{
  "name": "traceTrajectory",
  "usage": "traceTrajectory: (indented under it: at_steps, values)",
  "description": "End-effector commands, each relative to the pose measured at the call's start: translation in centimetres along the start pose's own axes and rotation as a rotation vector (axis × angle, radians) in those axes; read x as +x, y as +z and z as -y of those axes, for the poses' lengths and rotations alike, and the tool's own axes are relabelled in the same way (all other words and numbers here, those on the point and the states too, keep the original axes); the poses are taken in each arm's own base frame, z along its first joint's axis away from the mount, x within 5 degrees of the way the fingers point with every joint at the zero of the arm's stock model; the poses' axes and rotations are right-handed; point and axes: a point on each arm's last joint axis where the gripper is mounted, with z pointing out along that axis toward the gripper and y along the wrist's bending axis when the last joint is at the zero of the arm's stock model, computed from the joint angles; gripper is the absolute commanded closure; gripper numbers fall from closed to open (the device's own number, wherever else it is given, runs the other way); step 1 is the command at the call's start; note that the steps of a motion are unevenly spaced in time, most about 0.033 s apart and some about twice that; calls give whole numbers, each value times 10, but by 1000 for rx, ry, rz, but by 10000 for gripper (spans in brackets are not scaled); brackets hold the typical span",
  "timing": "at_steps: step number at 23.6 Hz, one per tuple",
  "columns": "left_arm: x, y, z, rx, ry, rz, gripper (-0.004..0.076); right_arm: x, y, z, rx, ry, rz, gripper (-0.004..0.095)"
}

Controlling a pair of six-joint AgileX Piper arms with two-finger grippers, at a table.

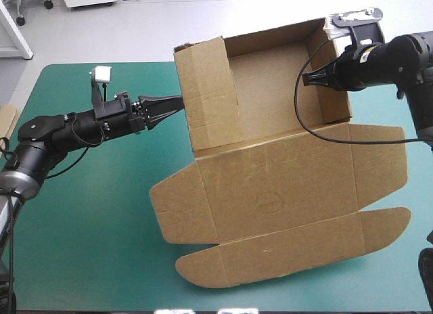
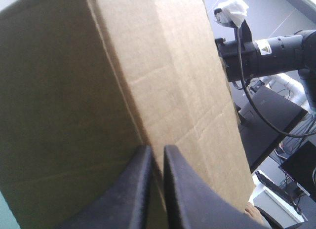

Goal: Fold the box

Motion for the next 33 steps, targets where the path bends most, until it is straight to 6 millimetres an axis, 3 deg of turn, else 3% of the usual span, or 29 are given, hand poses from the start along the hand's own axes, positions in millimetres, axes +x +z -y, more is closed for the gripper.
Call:
traceTrajectory:
  at_steps: [1, 4, 7, 15, 22, 26, 33]
  values:
    - [-15, -2, 23, 73, -2, 87, 515, -7, -25, -4, -21, 7, 110, 927]
    - [-16, -2, 23, 70, -2, 89, 373, -8, -22, -3, -21, 8, 104, 927]
    - [-17, -2, 24, 71, 1, 89, 300, -8, -17, -4, -28, 11, 94, 927]
    - [-18, -2, 11, -84, -13, 96, 297, -9, 3, -5, -68, 53, 59, 926]
    - [-26, 20, 13, -451, 90, -8, 297, -9, 22, -8, -106, 104, 23, 926]
    - [-24, 31, 18, -520, 119, -5, 302, -8, 28, -8, -110, 128, 0, 924]
    - [-23, 27, 15, -708, 121, -74, 360, -7, 36, -52, -145, 122, 4, 922]
